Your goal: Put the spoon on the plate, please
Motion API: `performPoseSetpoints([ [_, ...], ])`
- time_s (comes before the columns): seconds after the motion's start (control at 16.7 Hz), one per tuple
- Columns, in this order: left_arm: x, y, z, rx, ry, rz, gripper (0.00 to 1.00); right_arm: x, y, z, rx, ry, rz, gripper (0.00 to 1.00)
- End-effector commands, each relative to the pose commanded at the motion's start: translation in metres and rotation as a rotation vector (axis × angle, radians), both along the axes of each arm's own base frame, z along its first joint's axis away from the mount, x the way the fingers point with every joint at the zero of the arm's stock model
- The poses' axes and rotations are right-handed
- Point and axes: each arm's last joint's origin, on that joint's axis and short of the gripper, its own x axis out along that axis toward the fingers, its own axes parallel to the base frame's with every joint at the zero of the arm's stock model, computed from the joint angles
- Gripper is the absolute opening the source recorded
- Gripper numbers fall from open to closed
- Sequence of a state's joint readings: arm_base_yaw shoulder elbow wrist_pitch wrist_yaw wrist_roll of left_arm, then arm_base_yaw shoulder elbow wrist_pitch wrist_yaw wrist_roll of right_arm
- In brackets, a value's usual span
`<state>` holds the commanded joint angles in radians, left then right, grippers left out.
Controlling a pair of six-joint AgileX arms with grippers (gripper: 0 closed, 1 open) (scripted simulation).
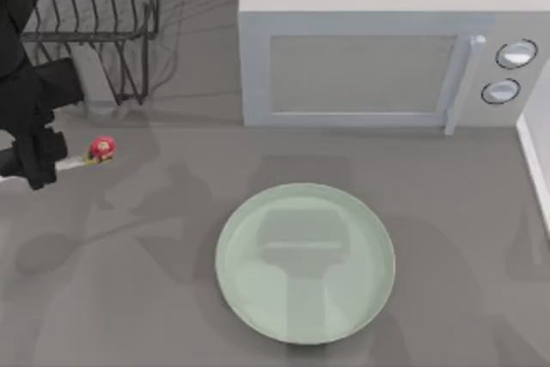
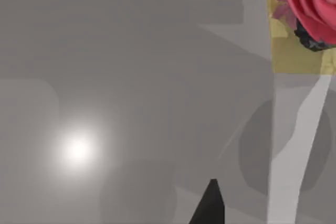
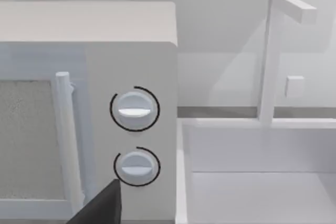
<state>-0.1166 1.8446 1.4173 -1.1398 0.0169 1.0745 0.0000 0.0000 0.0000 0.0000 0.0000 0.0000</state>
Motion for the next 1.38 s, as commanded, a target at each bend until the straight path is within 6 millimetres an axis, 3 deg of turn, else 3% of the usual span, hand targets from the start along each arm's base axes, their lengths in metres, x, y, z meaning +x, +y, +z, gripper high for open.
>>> performPoseSetpoints([
  [0.12,0.004,-0.040,-0.004,0.003,0.003,-0.059,0.00,0.000,0.000,0.000,0.000,0.000,0.000,1.00],
  [0.3,-0.004,-0.121,-0.013,0.008,0.007,-0.178,0.00,0.000,0.000,0.000,0.000,0.000,0.000,1.00],
  [0.48,-0.033,-0.201,-0.022,0.011,0.003,-0.297,0.00,0.000,0.000,0.000,0.000,0.000,0.000,1.00],
  [0.66,-0.062,-0.251,-0.027,0.007,-0.012,-0.356,0.00,0.000,0.000,0.000,0.000,0.000,0.000,1.00],
  [0.78,-0.071,-0.265,-0.028,0.003,-0.019,-0.369,0.00,0.000,0.000,0.000,0.000,0.000,0.000,1.00],
  [1.08,-0.072,-0.265,-0.027,0.002,-0.019,-0.370,0.00,0.000,0.000,0.000,0.000,0.000,0.000,1.00],
  [1.38,-0.078,-0.278,-0.027,-0.051,-0.051,-0.425,0.00,0.000,0.000,0.000,0.000,0.000,0.000,1.00],
])
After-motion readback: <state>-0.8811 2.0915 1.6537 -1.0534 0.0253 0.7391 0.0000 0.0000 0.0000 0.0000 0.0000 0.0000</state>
